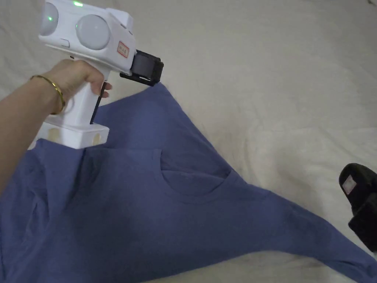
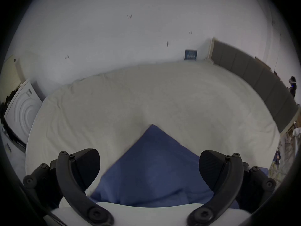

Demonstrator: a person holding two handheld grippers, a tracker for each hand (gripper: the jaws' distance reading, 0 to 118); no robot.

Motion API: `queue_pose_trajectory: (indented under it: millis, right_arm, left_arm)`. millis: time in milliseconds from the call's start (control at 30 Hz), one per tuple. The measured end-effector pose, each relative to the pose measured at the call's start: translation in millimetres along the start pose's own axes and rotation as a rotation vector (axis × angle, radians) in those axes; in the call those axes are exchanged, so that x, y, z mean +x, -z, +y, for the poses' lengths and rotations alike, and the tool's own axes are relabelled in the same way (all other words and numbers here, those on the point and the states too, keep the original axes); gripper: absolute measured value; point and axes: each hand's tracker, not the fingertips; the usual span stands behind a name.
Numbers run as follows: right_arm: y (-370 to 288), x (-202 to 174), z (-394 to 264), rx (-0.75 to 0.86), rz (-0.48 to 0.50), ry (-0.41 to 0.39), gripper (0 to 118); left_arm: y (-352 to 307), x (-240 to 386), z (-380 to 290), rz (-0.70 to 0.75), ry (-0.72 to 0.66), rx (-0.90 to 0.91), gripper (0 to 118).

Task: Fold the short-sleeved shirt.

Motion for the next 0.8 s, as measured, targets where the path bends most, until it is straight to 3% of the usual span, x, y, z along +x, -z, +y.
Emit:
queue_pose_trajectory:
  millis: [133, 300, 400, 500, 567, 633, 667, 733, 800]
  right_arm:
    - [30.9, 11.5, -4.5, -0.052, -0.028, 0.029, 1]
    - [60.7, 28.0, -12.8, -0.110, -0.076, 0.055, 1]
    - [71.2, 37.2, -17.1, -0.133, -0.104, 0.067, 1]
    - [76.6, 43.0, -21.8, -0.148, -0.134, 0.078, 1]
    - [78.5, 46.0, -23.8, -0.161, -0.140, 0.089, 1]
    - [78.7, 47.0, -24.5, -0.167, -0.144, 0.091, 1]
    - [78.7, 47.3, -24.5, -0.169, -0.147, 0.089, 1]
    - [78.8, 47.6, -23.3, -0.170, -0.154, 0.087, 1]
    - [79.4, 48.1, -20.5, -0.174, -0.156, 0.084, 1]
  left_arm:
    - [76.1, -9.4, 22.2, 0.010, 0.037, -0.118, 118]
    - [151.8, -9.4, 22.8, -0.024, 0.027, -0.185, 110]
    - [177.4, -8.3, 16.4, -0.044, 0.015, -0.213, 109]
    - [188.7, -1.9, 12.8, -0.067, 0.031, -0.208, 94]
    - [189.3, -1.8, 11.6, -0.058, 0.033, -0.213, 92]
    - [182.9, -3.3, 10.7, -0.091, 0.043, -0.200, 76]
    - [178.1, -2.4, 13.0, -0.096, 0.049, -0.195, 62]
    - [171.6, 3.3, 15.2, -0.083, 0.085, -0.188, 6]
    - [169.5, 10.4, 16.9, -0.054, 0.085, -0.203, 3]
